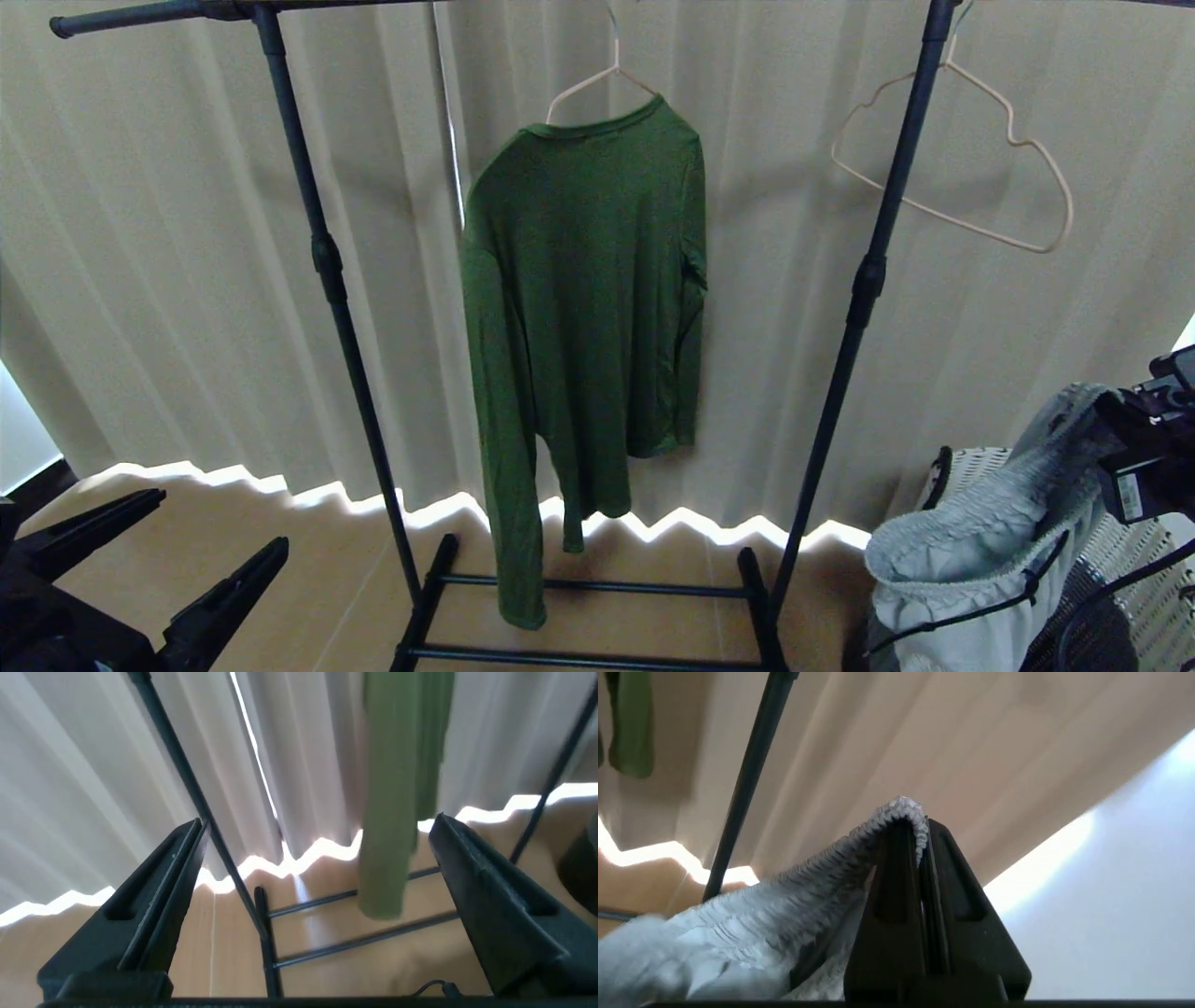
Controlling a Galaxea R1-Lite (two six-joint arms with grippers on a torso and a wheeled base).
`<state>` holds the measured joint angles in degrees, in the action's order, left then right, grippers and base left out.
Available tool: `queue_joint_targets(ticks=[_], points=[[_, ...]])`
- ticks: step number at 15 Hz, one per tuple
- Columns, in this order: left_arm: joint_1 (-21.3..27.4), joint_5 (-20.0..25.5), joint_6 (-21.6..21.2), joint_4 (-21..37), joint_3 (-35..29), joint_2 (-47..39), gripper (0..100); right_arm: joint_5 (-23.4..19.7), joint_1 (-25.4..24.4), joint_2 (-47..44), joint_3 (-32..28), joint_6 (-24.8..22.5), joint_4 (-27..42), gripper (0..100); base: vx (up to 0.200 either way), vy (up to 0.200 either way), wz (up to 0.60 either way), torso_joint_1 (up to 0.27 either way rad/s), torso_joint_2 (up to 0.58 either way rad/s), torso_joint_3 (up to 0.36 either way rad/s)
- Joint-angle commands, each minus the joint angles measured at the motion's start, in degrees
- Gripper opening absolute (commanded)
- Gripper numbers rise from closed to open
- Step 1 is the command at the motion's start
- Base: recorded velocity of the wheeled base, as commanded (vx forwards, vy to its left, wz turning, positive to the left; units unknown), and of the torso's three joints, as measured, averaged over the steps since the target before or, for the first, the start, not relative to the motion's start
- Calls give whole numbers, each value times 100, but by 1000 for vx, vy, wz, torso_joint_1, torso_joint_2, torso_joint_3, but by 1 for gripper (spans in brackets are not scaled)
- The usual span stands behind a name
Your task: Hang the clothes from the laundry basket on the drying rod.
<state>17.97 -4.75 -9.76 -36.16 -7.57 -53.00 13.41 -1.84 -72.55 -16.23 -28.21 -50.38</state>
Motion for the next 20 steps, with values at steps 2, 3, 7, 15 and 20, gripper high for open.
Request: queue_joint_targets(ticks=[2, 3, 7, 15, 20], points=[[14, 1, 1, -5, 1, -8, 100, 4, 0, 12, -118, 0, 55, 0, 0, 0, 0, 0, 0, 0], [14, 1, 1, -5, 10, -8, 100, 4, 0, 4, -153, 0, 81, 0, 0, 0, 0, 0, 0, 0], [14, 1, 1, -5, 1, -8, 100, -5, -18, -14, -232, 0, 160, 0, 0, 0, 0, 0, 0, 0], [14, 1, -8, -5, 19, 1, 100, -14, -53, -5, -188, 8, 160, 0, 0, 150, 0, 2, 3, -1], [339, 10, 1, -5, 186, 62, 100, -207, -317, 12, -241, 114, 169, 0, 0, 0, 0, 0, 0, 0]])
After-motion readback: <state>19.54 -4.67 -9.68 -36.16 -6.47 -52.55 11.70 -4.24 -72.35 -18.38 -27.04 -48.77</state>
